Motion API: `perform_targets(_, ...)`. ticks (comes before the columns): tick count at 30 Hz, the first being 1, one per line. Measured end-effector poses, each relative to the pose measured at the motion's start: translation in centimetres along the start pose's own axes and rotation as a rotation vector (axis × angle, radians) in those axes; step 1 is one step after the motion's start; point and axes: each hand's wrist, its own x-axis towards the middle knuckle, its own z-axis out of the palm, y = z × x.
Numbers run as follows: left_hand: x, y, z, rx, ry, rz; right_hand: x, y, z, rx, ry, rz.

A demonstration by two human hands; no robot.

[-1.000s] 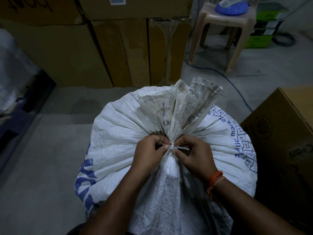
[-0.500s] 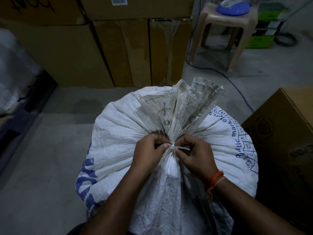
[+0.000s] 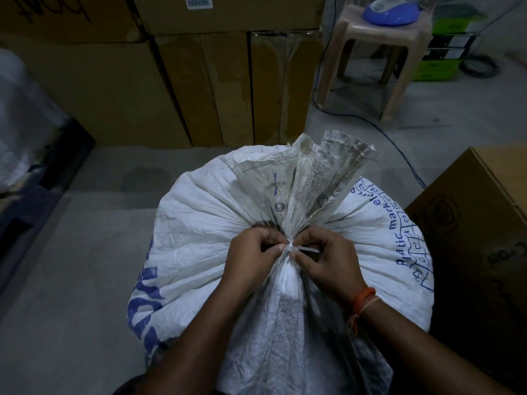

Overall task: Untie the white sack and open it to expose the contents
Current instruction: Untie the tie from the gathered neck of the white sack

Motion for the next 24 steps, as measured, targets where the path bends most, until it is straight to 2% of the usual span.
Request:
perform_targets(8,0.2,-0.8,-0.4,0.014,0.068,-0.014,0.0,-0.1,-0.1,0.021,-0.013,0.006)
perform_targets(13,-0.1,-0.2,0.0,-0.006,-0.002,-0.006,0.1,0.1,-0.1,0.03,-0.015,-0.008)
perform_targets(17,-0.5,0.6,0.1,-0.041,0.056,0.011,-0.1,-0.3,-0.3,0.033,-0.008,-0.027)
perform_targets(24,-1.2,0.8,-0.3,-0.018,0.12,0.042,-1.0,-0.8,-2.0,-0.265,0.057,-0.181)
